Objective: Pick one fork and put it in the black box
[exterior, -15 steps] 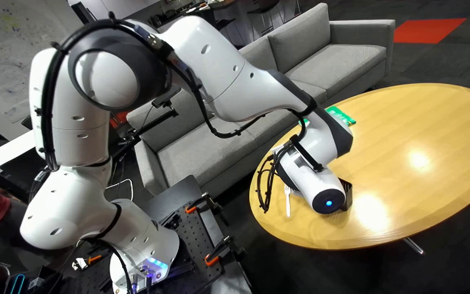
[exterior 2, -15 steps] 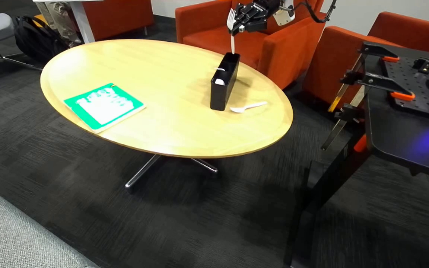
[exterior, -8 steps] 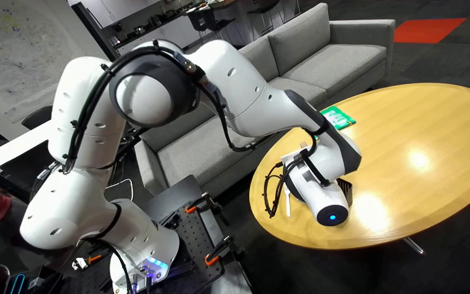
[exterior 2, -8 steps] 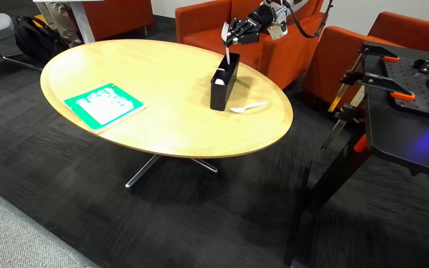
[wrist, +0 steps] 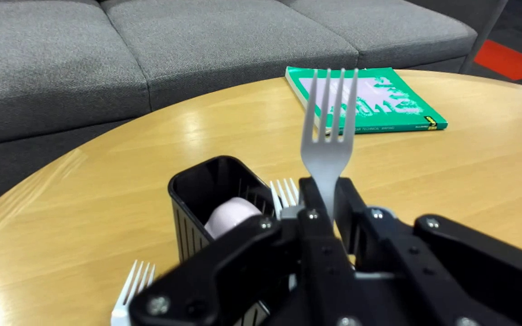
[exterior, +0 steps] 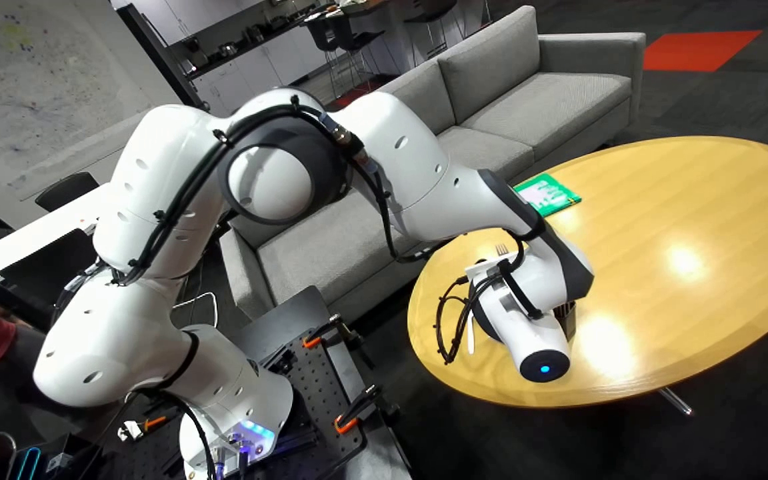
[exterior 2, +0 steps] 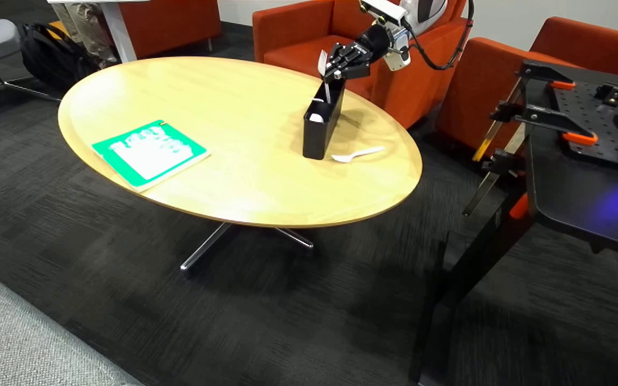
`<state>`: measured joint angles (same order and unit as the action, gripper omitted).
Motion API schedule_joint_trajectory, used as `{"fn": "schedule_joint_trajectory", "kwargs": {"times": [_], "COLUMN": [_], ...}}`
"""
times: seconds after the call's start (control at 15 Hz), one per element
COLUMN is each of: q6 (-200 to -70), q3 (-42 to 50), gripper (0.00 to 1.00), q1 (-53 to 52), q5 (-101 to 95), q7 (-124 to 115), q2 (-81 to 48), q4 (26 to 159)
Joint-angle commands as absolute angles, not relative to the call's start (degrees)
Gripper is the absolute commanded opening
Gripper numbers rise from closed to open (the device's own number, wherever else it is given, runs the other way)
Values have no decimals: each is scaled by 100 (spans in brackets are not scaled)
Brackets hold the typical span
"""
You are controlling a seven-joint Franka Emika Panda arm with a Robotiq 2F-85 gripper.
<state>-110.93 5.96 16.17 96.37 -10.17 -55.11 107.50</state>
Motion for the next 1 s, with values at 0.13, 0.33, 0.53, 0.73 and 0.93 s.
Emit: {"fn": "schedule_joint_trajectory", "kwargs": {"times": [0.13, 0.33, 0.53, 0.73, 0.93], "q6": [-11172, -11194, -11176, -11122, -11264], "q3": [721, 751, 827, 943, 1115], "gripper": [60, 82, 100, 100, 100], "q1": [1426, 1405, 1379, 1343, 1170], "q5": [9768, 9773, 9732, 9586, 9243], "q7": [-1072, -958, -758, -546, -513], "q2": [-5592, -5415, -5056, -4517, -3841], "q4": [10595, 10730, 11023, 11424, 11901]}}
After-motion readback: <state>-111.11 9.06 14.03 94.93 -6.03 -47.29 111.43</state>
